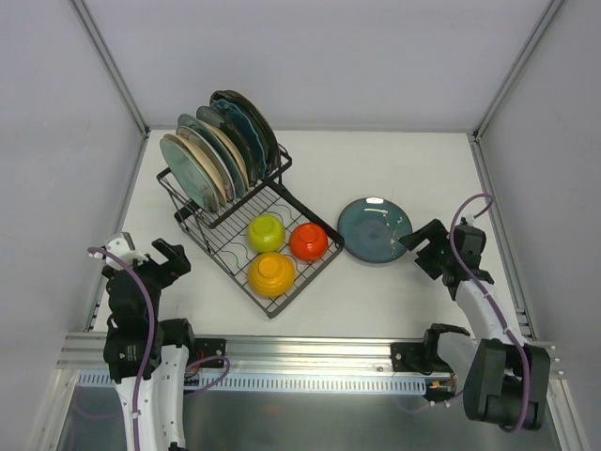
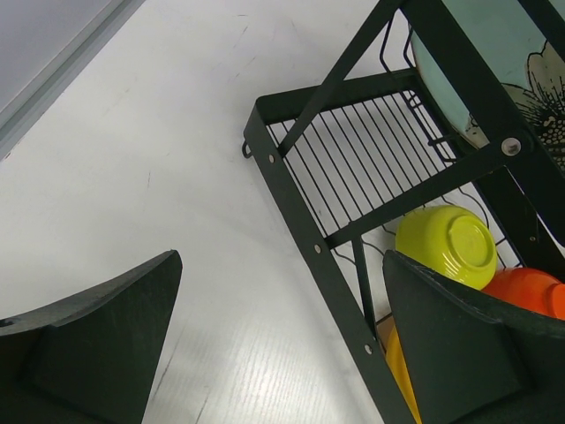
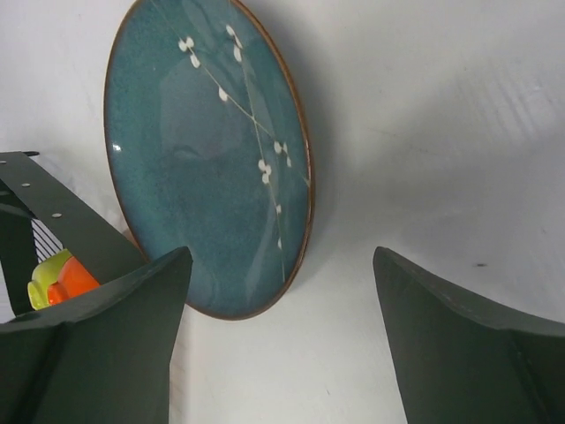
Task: Load the plates into the dish rack
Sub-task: Grab a plate with the right arm
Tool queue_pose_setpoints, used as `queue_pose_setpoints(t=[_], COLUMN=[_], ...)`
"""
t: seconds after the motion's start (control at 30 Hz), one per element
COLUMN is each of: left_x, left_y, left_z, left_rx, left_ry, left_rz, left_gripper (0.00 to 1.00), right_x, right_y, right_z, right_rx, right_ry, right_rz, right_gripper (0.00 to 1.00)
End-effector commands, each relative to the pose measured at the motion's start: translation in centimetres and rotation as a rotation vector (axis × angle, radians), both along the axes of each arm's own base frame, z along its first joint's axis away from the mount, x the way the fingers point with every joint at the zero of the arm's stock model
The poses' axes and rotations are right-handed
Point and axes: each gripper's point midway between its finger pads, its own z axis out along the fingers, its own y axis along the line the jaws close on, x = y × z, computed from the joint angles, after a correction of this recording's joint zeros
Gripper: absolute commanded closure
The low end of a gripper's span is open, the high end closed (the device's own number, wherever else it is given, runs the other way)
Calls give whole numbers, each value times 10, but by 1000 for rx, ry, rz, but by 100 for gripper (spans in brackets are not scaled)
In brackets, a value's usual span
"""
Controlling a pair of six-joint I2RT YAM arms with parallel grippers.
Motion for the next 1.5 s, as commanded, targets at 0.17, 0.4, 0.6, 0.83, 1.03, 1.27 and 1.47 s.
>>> queue_pose_setpoints(t=[0.17,0.4,0.6,0.83,1.03,1.27,1.47], left_x=[3,3,3,3,4,4,4], left_y=[-6,-6,-7,-7,-7,-9,-10], left_z=[11,11,11,11,11,11,11], left_rx=[23,25,26,24,24,26,26], left_ry=[-58,-62,-64,-61,-62,-68,-68], left_rz=[-45,-45,-50,-51,-54,-65,-69], left_gripper=[1,1,1,1,1,1,1], right_x=[32,40,41,46,52,55,49], right_y=[10,18,28,30,25,14,-1], right_z=[-9,-29,-49,-51,-32,18,70], right_rx=[132,194,231,232,179,86,-25], right_ry=[-85,-34,8,-7,-38,-128,-190], right_rz=[-14,2,10,10,23,18,-9], right_gripper=[25,39,44,77,100,100,99])
